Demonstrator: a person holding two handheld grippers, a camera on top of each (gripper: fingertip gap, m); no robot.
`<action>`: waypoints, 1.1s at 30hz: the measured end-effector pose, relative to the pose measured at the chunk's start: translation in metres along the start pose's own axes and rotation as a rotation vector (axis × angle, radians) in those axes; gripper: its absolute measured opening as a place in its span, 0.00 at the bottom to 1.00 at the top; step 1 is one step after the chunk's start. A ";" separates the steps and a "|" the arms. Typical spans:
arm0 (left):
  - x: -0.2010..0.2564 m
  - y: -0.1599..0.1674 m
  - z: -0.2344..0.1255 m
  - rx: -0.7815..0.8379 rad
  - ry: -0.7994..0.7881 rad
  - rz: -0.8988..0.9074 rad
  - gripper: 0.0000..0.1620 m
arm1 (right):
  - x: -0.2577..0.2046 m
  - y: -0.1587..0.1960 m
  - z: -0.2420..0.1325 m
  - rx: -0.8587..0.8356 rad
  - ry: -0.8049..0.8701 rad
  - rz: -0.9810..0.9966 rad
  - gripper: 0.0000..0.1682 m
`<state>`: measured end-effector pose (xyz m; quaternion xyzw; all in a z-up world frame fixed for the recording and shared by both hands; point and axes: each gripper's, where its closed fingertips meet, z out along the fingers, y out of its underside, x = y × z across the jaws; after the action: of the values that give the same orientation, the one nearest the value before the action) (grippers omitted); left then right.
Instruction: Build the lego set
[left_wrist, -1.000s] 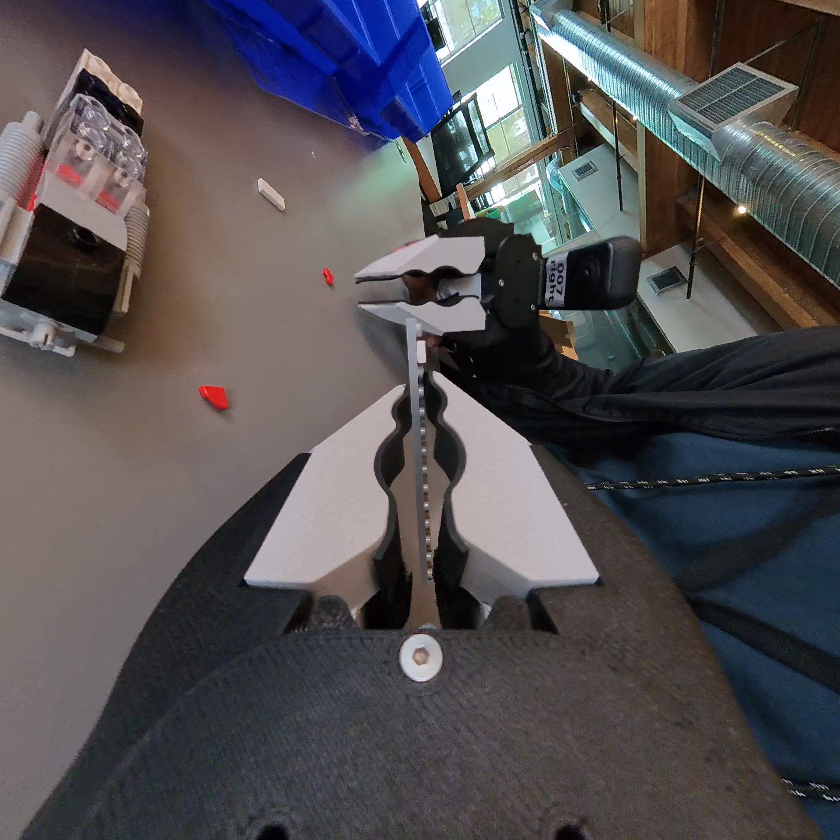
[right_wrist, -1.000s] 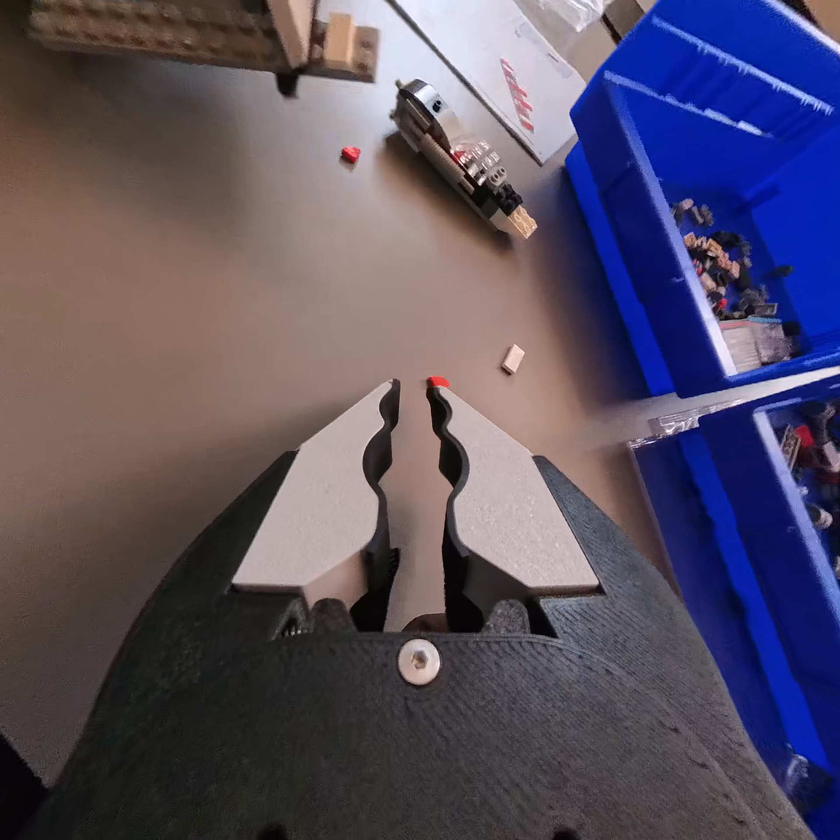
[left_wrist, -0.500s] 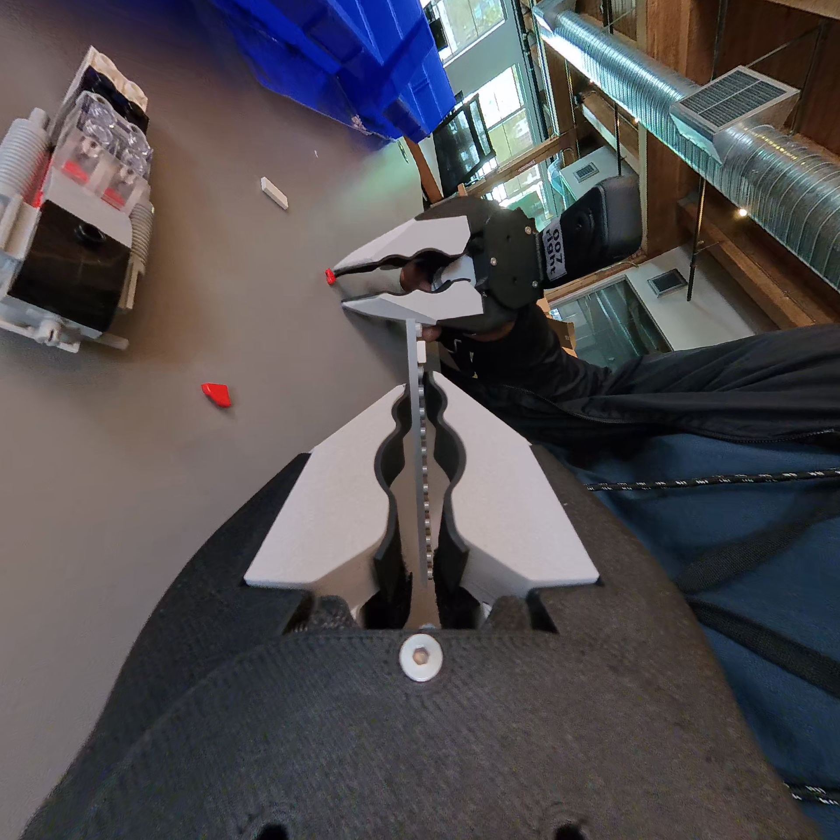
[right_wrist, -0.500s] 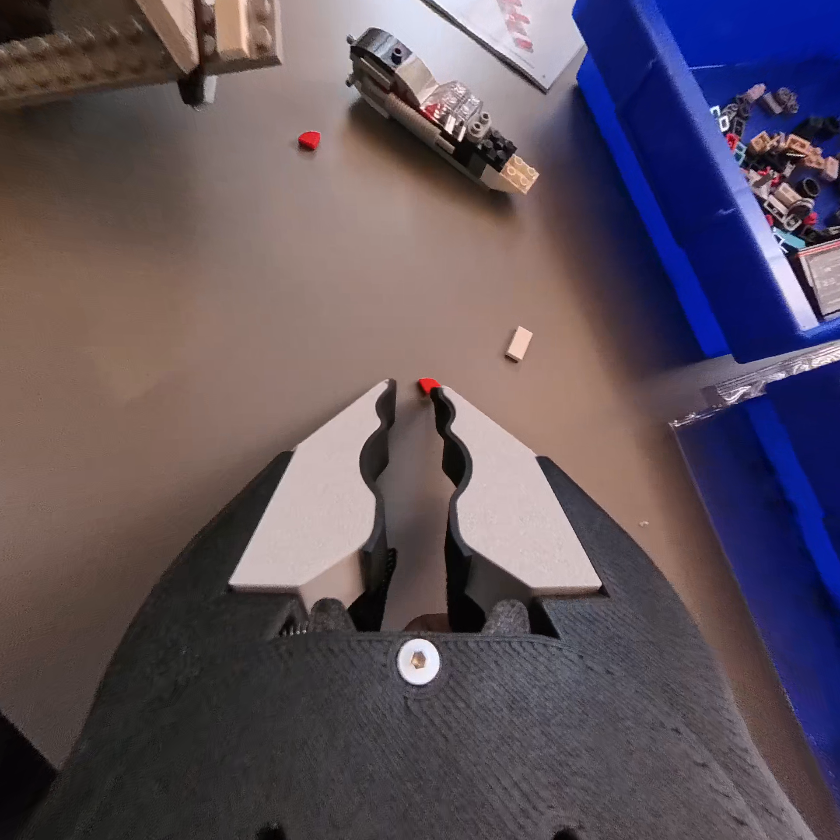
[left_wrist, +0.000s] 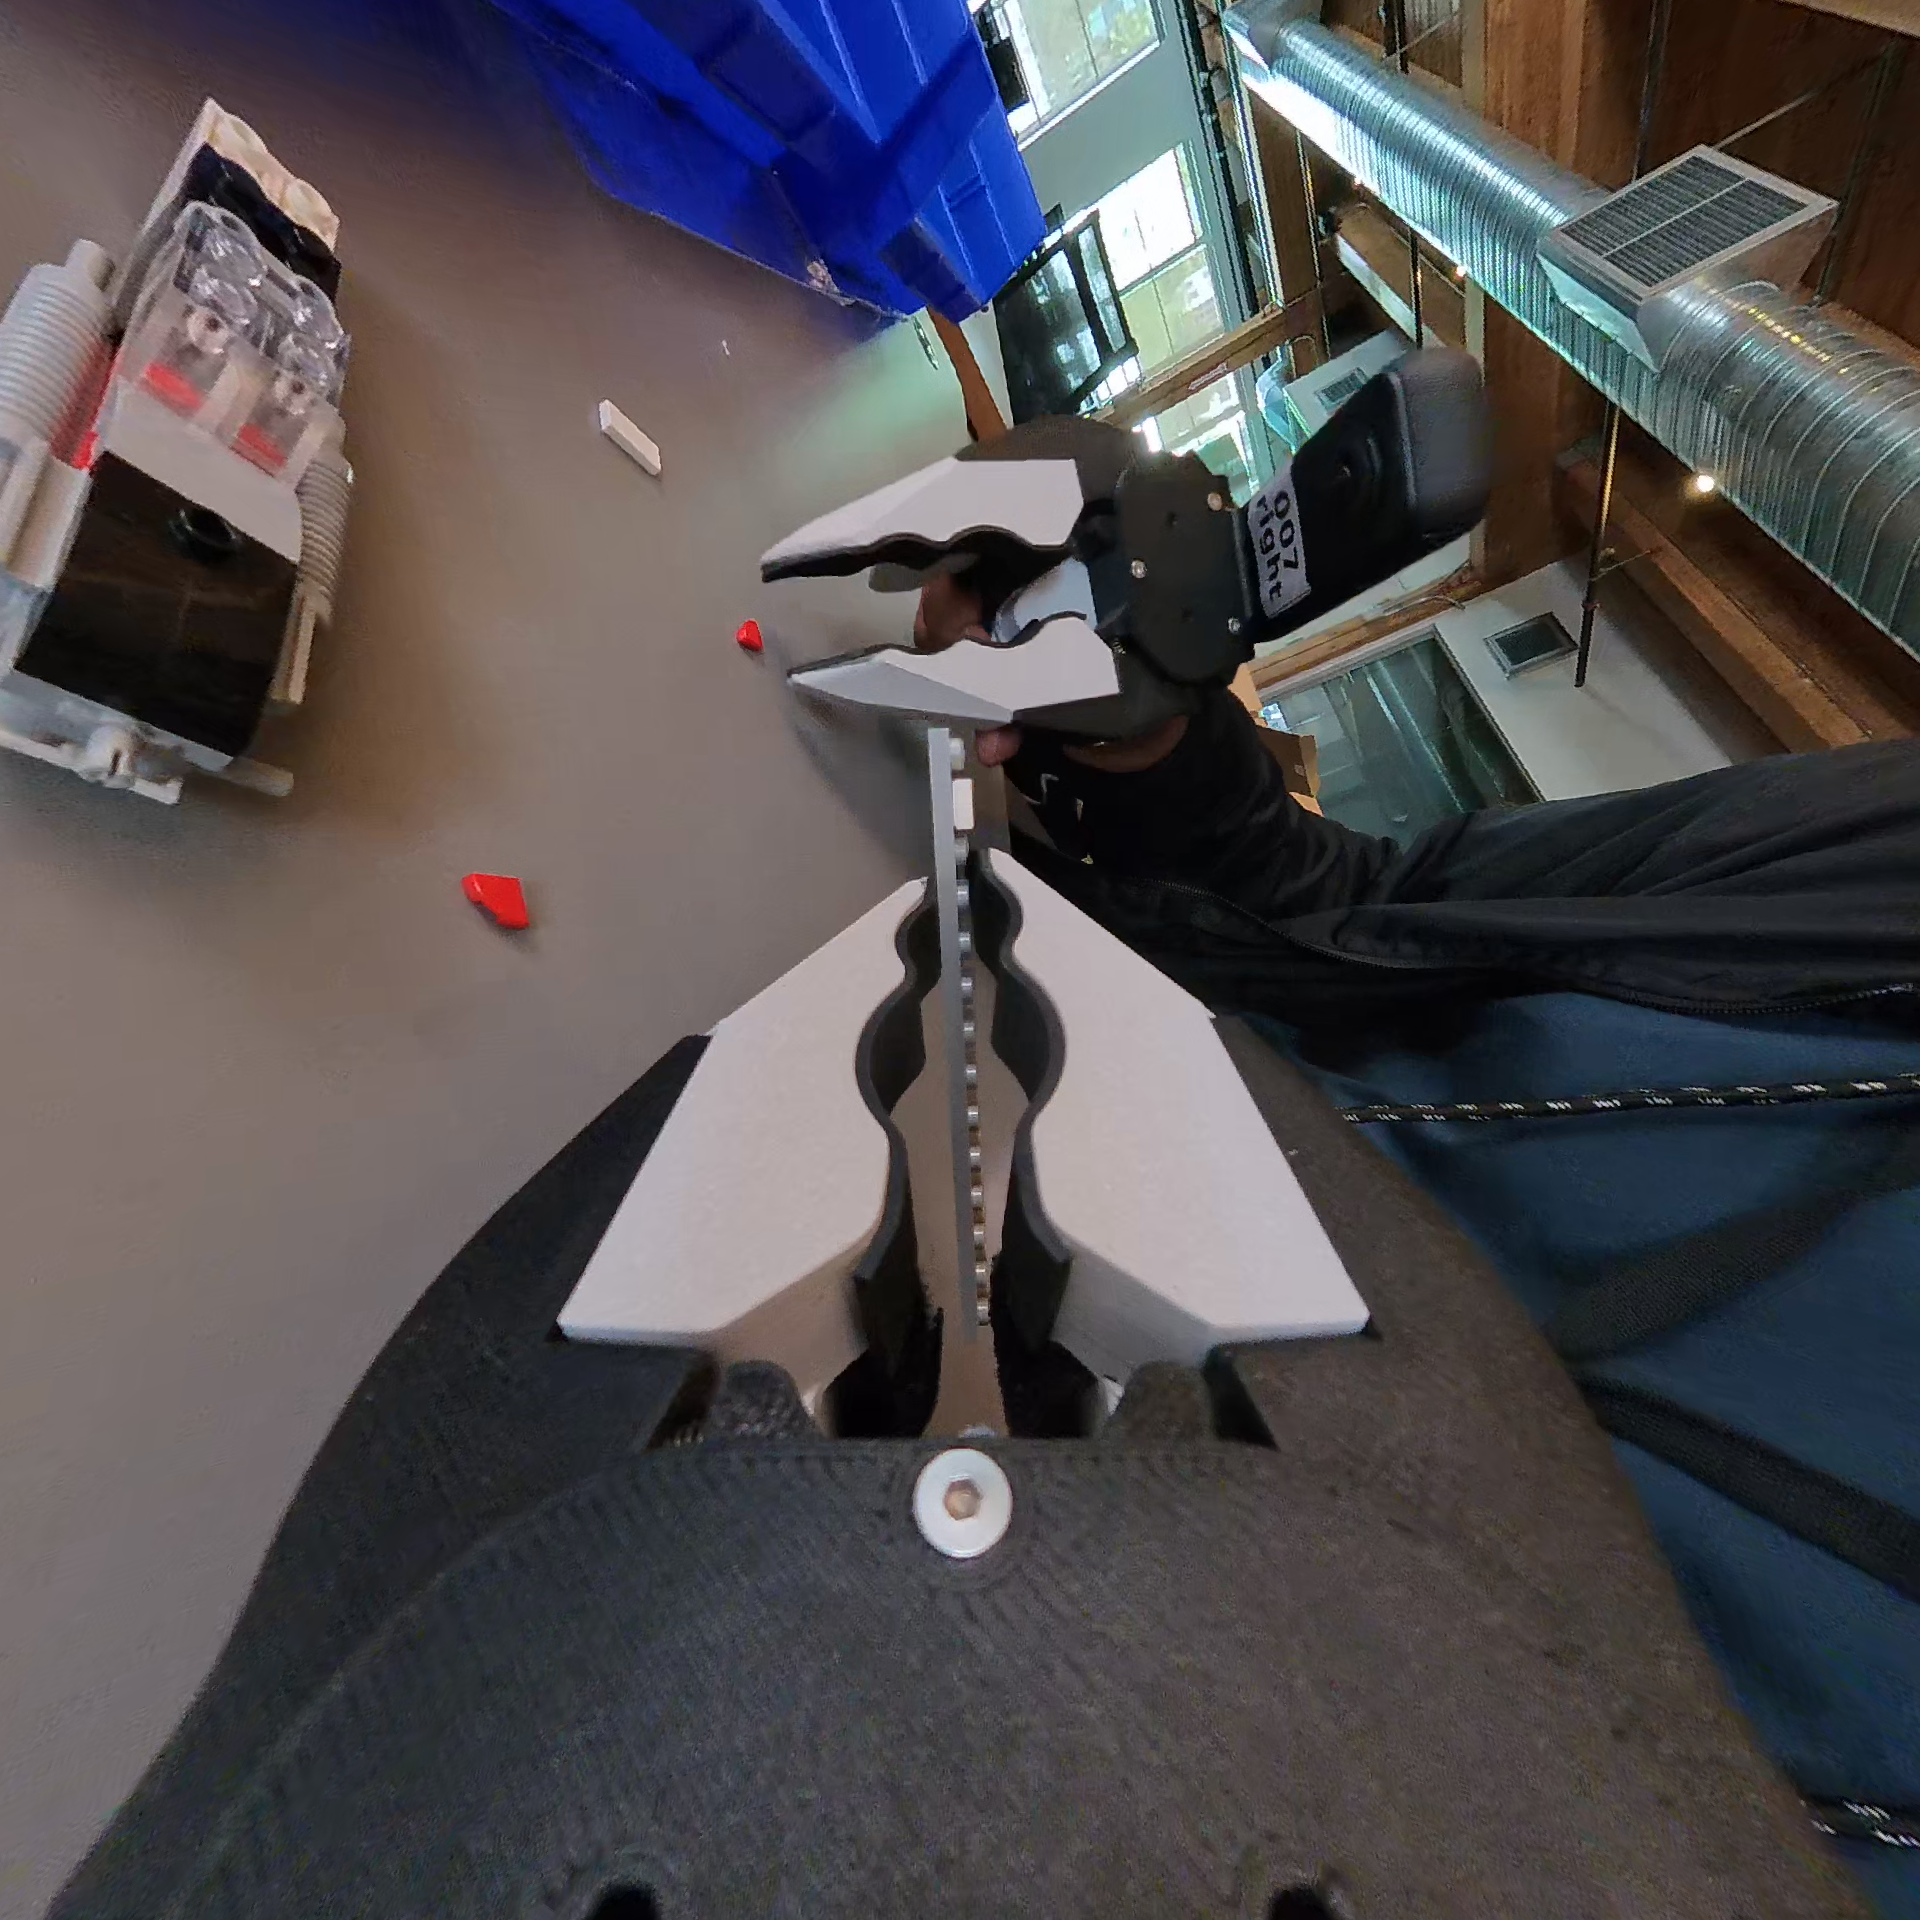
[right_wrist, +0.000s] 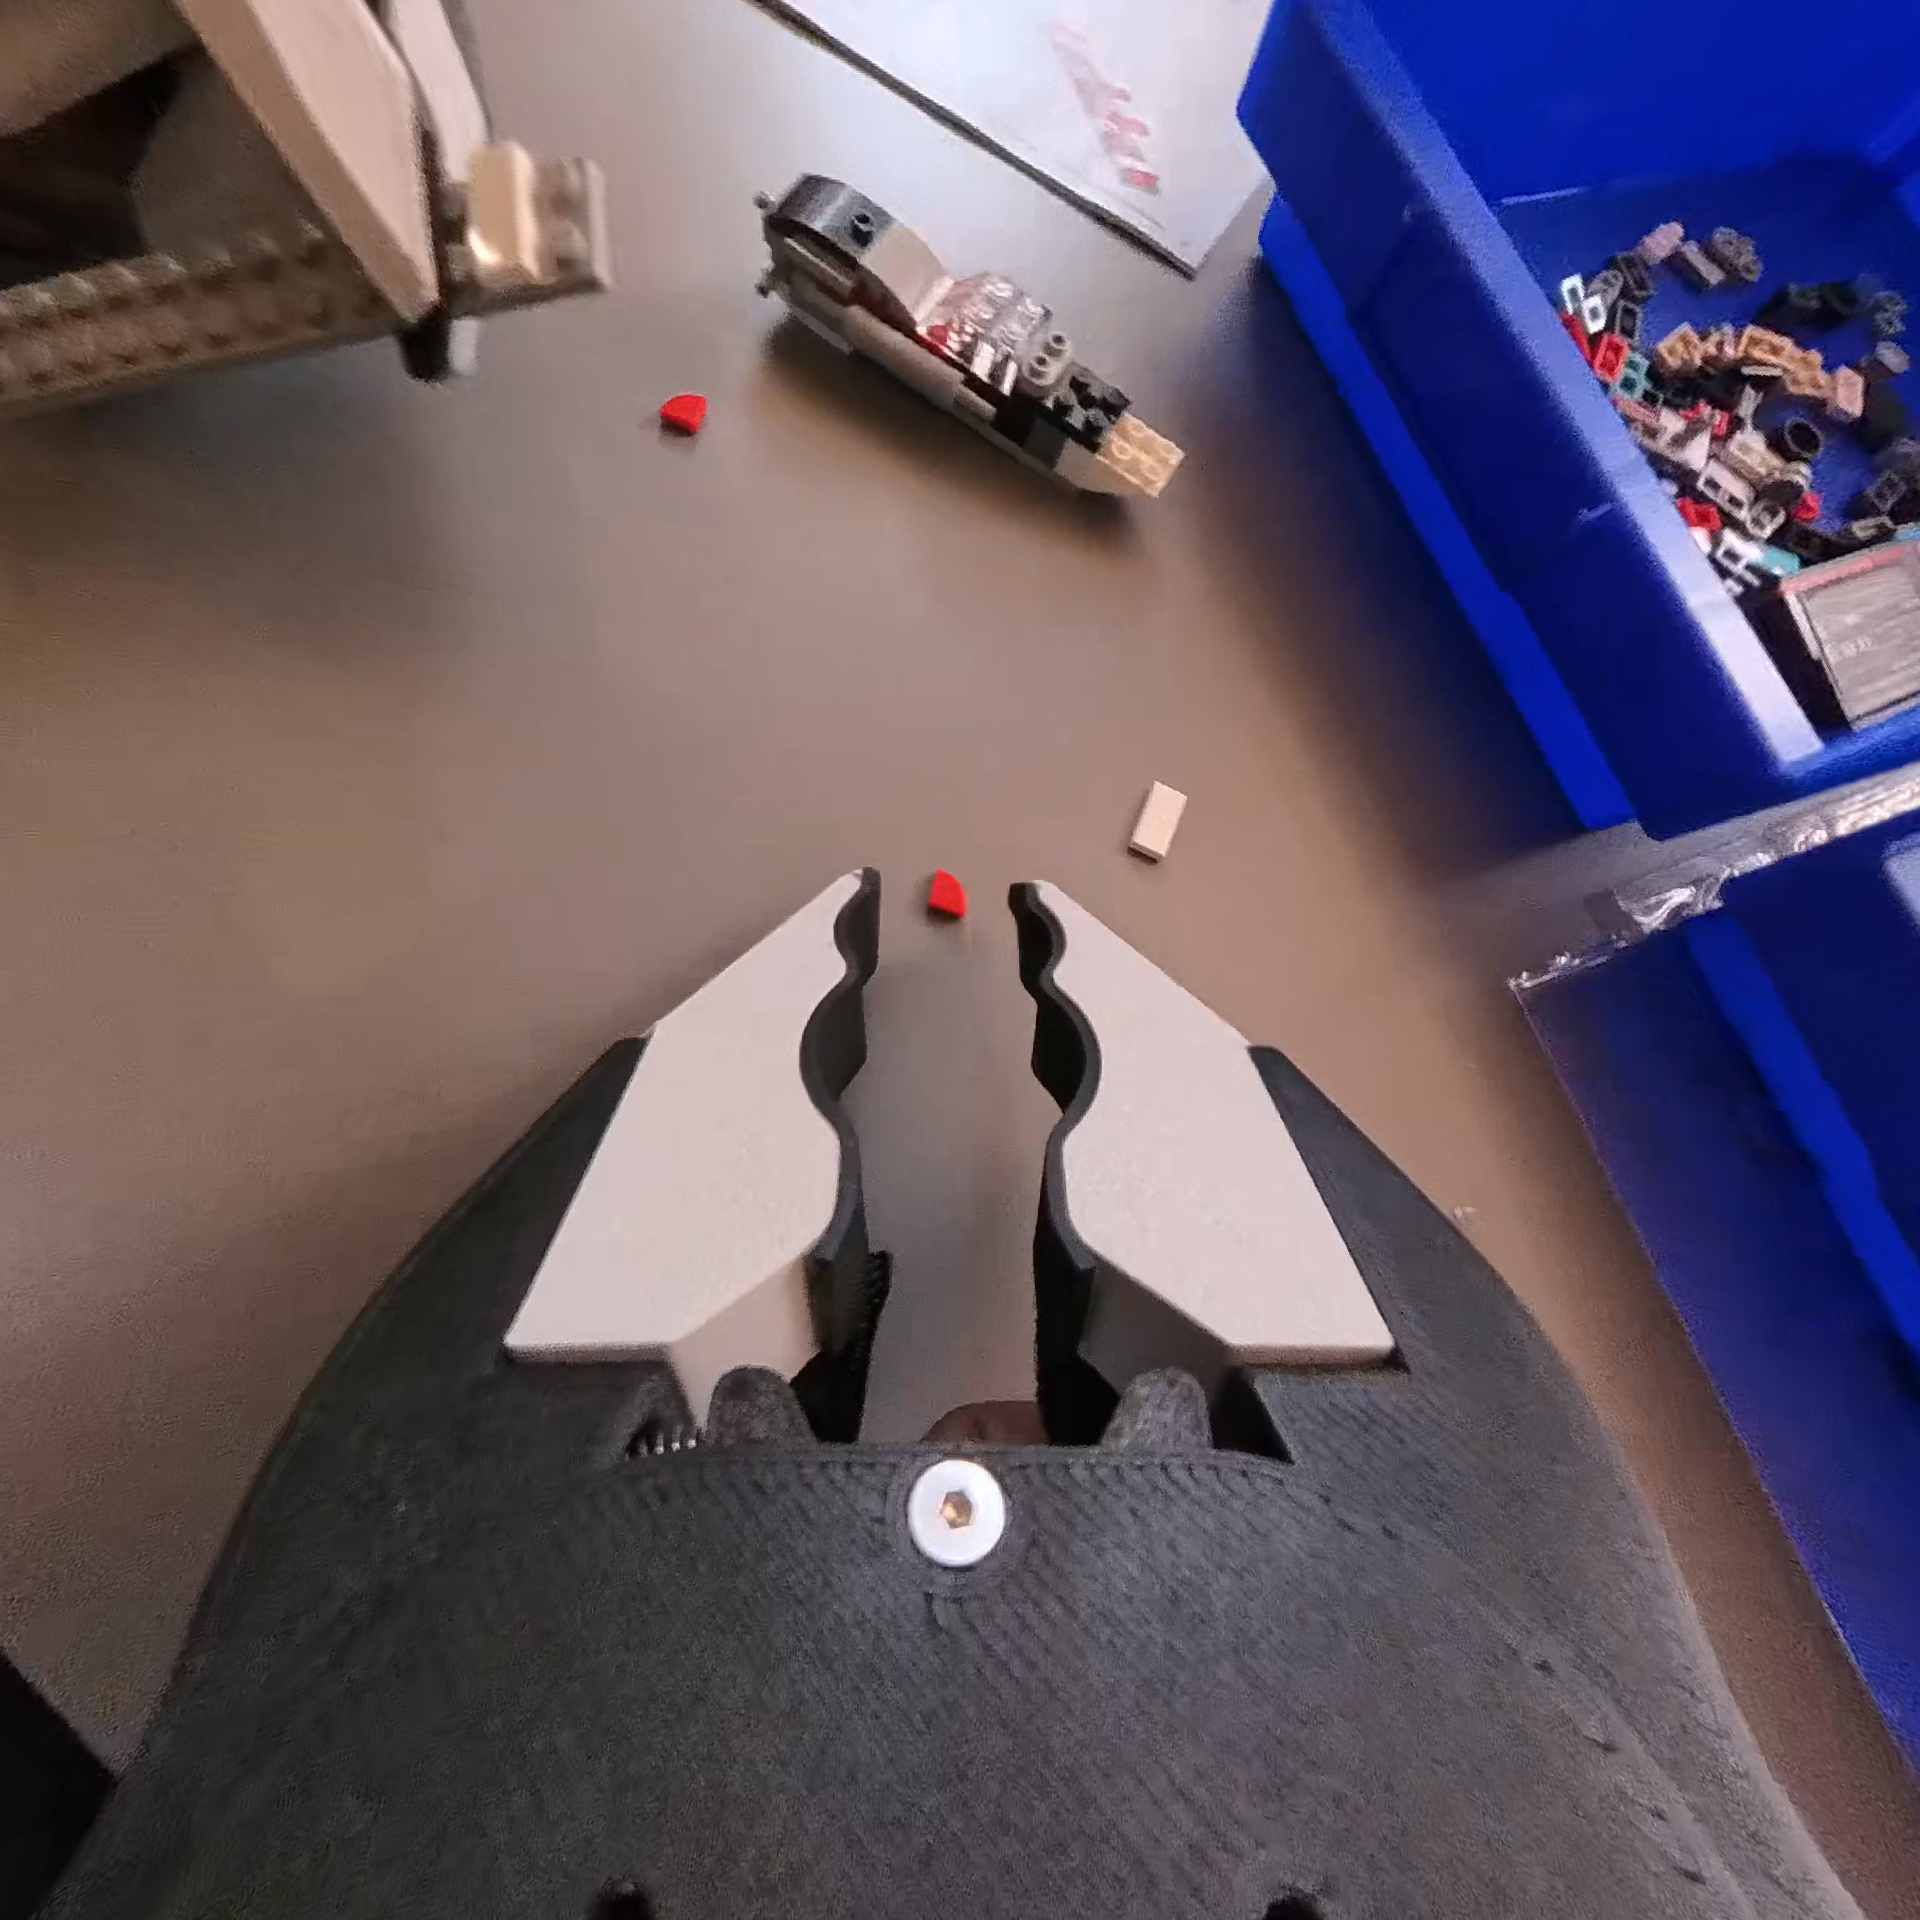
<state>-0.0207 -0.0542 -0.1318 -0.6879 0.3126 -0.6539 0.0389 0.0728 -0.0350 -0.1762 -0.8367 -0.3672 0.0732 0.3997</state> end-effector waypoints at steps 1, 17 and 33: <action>0.000 0.000 0.000 0.000 0.000 0.000 0.04 | 0.001 0.002 0.001 -0.009 -0.002 0.006 0.16; 0.000 0.000 0.000 -0.002 -0.003 0.002 0.04 | -0.023 0.001 0.005 -0.023 -0.056 -0.007 0.16; 0.001 0.001 0.002 -0.001 0.000 -0.003 0.04 | -0.003 -0.005 -0.006 0.086 -0.038 0.117 0.15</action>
<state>-0.0195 -0.0559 -0.1320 -0.6884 0.3119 -0.6537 0.0378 0.0701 -0.0386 -0.1695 -0.8371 -0.3218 0.1280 0.4234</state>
